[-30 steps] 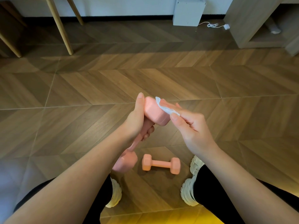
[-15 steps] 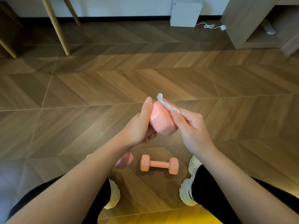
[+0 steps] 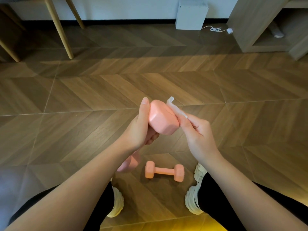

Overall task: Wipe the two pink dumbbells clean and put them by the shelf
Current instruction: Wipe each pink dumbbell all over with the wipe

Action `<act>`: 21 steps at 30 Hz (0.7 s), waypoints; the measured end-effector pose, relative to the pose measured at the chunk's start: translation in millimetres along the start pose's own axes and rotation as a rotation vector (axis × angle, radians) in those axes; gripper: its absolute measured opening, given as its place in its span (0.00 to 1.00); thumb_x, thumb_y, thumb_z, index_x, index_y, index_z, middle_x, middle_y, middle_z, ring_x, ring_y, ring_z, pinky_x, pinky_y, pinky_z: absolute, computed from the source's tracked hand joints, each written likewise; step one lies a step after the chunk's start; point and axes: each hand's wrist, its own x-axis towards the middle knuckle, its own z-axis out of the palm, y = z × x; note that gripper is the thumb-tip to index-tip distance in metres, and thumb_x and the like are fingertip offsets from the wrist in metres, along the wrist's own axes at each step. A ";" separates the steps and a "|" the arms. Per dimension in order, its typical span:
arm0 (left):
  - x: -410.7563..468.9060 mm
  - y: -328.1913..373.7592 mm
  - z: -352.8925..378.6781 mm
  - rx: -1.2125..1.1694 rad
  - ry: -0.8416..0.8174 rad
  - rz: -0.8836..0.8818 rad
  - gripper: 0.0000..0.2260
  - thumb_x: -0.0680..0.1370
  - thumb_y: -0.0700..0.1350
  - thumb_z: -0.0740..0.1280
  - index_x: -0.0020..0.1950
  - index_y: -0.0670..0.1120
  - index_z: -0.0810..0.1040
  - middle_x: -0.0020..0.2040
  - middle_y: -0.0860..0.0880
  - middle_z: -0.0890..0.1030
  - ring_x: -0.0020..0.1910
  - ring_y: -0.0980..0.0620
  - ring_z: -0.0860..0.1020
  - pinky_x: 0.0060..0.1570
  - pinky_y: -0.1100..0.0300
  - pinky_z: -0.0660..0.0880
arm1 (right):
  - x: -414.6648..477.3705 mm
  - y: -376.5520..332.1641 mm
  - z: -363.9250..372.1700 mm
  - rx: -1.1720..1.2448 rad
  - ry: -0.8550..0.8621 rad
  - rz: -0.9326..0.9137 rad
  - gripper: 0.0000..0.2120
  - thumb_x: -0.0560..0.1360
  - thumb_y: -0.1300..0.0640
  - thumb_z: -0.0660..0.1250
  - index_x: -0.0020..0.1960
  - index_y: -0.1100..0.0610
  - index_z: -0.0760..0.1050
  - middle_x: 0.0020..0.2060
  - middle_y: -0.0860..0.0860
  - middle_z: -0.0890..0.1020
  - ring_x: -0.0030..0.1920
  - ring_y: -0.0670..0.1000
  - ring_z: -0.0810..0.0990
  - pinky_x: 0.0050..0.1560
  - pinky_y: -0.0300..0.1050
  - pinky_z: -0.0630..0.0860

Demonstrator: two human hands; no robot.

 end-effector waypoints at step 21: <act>-19.1 -3.3 -11.5 0.653 0.483 0.595 0.17 0.80 0.48 0.62 0.32 0.46 0.70 0.27 0.54 0.70 0.28 0.56 0.69 0.30 0.66 0.63 | 23.5 -7.1 9.1 0.597 0.117 0.696 0.14 0.75 0.56 0.70 0.60 0.59 0.78 0.40 0.51 0.87 0.48 0.54 0.84 0.54 0.55 0.81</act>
